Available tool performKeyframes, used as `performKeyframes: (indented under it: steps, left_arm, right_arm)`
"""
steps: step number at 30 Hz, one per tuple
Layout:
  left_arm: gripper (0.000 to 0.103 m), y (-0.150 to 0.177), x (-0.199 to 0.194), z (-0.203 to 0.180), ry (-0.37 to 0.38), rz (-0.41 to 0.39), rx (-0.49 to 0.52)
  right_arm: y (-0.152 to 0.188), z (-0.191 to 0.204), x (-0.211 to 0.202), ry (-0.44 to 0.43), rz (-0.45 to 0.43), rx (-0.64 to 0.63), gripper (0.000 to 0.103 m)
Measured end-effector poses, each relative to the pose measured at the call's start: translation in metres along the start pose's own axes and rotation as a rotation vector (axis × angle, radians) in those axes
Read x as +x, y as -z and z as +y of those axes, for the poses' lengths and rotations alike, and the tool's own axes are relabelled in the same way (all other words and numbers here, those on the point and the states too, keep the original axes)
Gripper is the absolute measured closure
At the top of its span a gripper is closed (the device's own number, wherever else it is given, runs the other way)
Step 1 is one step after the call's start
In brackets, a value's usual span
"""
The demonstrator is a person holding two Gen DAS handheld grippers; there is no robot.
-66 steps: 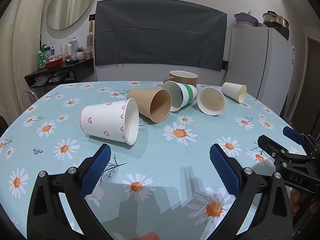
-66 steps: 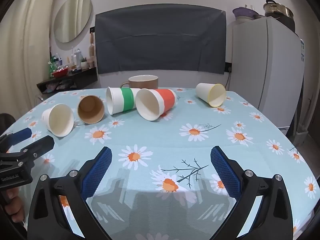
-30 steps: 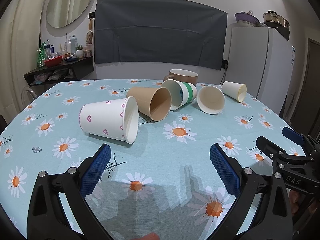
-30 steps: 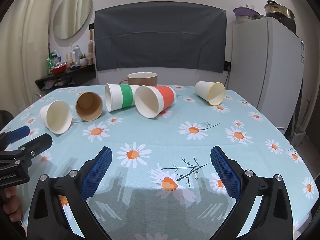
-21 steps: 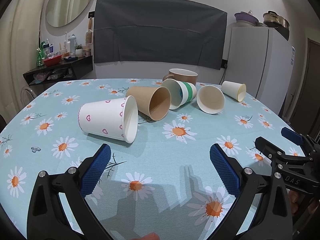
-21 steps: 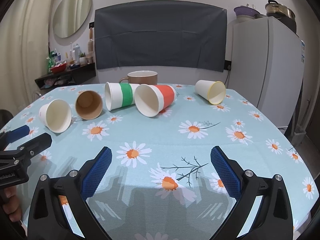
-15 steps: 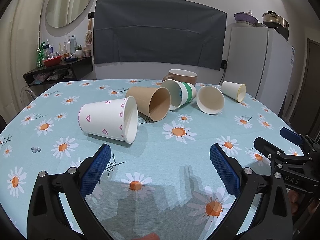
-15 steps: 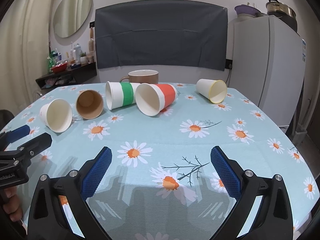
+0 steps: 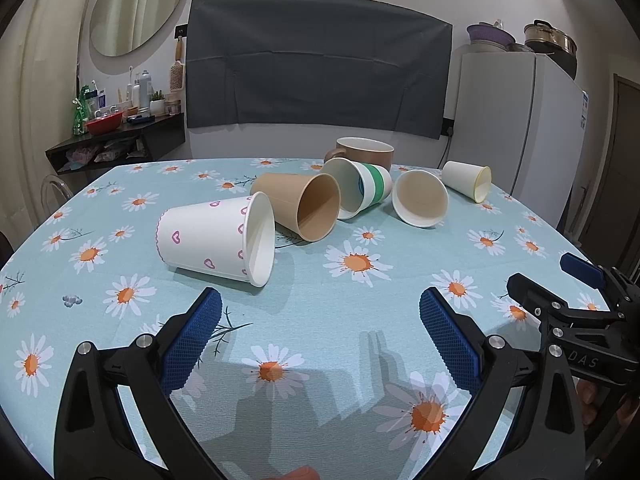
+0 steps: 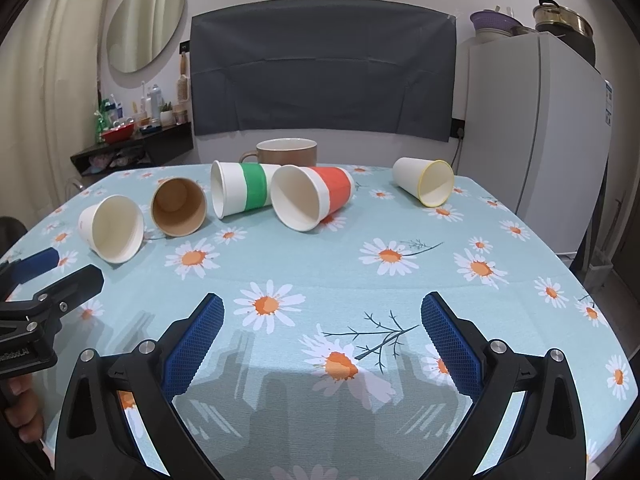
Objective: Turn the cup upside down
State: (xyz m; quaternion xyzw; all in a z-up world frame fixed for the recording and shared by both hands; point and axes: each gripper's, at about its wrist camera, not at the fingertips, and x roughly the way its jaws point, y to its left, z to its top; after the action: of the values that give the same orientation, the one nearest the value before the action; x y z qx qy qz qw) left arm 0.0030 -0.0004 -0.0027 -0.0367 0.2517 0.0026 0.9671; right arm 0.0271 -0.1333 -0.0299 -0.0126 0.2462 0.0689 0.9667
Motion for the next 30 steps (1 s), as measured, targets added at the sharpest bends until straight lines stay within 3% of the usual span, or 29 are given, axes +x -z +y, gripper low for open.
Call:
performKeyframes:
  steps: [14, 17, 19, 23, 30]
  left_arm:
    - [0.006, 0.001, -0.001, 0.001, -0.007, -0.002, -0.010]
    - [0.006, -0.001, 0.002, 0.001, -0.013, 0.011, -0.007]
    - [0.006, -0.003, 0.006, 0.003, 0.024, 0.039, -0.007]
    - [0.006, -0.007, 0.015, 0.005, 0.038, 0.089, -0.012]
    - [0.006, -0.036, 0.033, 0.007, 0.065, 0.156, -0.014]
  right_arm:
    - [-0.001, 0.003, 0.006, 0.010, 0.043, -0.012, 0.008]
    - [-0.002, 0.003, 0.010, -0.008, 0.067, -0.015, 0.008]
    - [-0.003, 0.004, 0.013, -0.025, 0.091, -0.017, 0.008]
    - [-0.013, 0.004, 0.022, -0.102, 0.158, -0.015, 0.008]
    - [-0.057, 0.007, 0.041, 0.005, 0.168, -0.102, 0.008]
